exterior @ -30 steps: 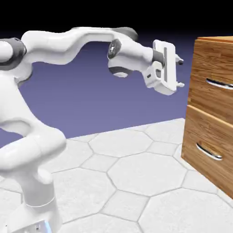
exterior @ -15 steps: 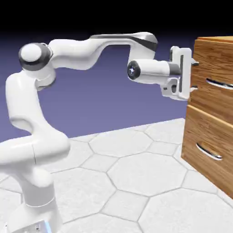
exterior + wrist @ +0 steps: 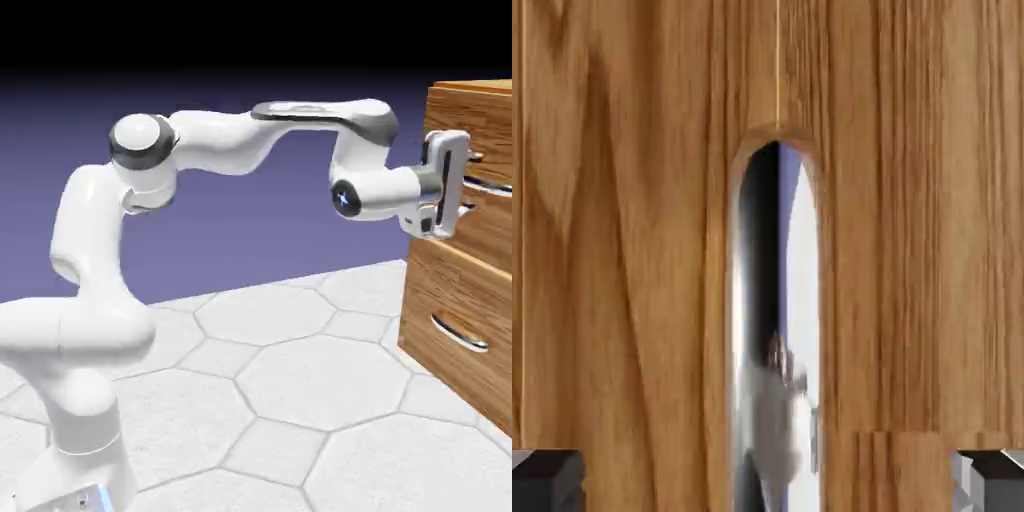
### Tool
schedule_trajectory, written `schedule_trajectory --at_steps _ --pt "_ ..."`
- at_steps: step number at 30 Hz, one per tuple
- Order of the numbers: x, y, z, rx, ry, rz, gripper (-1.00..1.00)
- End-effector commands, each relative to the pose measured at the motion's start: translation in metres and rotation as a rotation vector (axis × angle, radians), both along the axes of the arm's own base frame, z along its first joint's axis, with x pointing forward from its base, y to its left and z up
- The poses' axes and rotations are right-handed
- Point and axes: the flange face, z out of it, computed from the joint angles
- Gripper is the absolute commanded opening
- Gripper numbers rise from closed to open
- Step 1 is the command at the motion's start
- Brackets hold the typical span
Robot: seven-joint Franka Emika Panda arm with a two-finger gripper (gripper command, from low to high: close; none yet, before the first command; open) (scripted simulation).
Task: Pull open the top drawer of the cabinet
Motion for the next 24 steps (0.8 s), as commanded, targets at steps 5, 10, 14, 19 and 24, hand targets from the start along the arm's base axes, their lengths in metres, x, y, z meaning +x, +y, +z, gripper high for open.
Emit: schedule_trajectory --at_steps 5,10,14,19,24 --pt "-0.026 0.0 0.0 0.0 0.0 0.0 -1.0" --pt "-0.07 0.0 0.0 0.0 0.0 0.0 -1.0" --pt "-0.106 0.0 0.0 0.0 0.0 0.0 -1.0" --pt "-0.155 0.0 0.0 0.0 0.0 0.0 -1.0" --pt "-0.208 0.0 0.0 0.0 0.0 0.0 -1.0"
